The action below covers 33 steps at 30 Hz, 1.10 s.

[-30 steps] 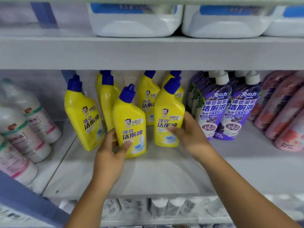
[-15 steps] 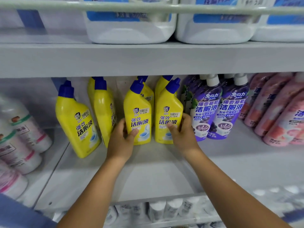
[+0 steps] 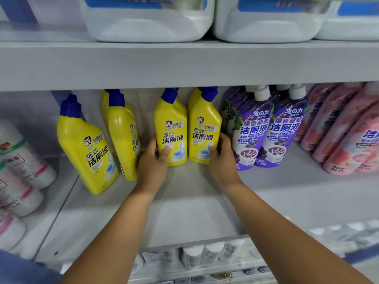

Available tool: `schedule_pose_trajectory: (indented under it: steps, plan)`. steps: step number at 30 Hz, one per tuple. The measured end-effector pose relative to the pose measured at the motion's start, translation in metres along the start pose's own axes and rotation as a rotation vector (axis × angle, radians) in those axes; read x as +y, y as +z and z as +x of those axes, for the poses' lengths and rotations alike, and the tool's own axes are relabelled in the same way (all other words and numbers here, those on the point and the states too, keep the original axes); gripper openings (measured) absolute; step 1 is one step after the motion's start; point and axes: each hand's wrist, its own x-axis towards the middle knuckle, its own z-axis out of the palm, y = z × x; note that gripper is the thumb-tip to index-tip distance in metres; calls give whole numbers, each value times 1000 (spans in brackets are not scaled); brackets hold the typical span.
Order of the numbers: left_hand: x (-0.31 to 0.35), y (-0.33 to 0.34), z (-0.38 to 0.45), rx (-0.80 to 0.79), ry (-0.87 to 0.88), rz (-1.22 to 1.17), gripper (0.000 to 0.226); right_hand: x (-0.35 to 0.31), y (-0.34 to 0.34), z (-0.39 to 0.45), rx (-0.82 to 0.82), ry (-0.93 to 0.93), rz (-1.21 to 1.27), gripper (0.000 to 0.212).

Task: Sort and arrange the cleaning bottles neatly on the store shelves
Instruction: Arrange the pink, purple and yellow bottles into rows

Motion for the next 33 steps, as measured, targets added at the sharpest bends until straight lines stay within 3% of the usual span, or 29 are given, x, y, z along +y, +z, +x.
schedule_pose_trajectory:
  steps: [8,17,23,25,28,31,33]
  plan:
    - [3,14,-6,101,14,26,40,6,13,7,54,85,109,33]
    - [-9,17,-3,73,16,78,39,12,10,14,-10,124,90,32]
    - [2,10,-15,64,-57,-129,38,5,3,2,-11,166,85,34]
    - [15,-6,-32,122,-80,-226,33,-7,4,-23,-21,161,80,41]
    - [28,-47,-64,313,25,-294,17,-28,16,-63,-10,64,85,50]
    - [32,-98,-79,557,122,-254,17,-49,39,-67,-72,6,140,30]
    - [22,-121,-78,639,112,-194,23,-68,57,-58,-259,29,169,20]
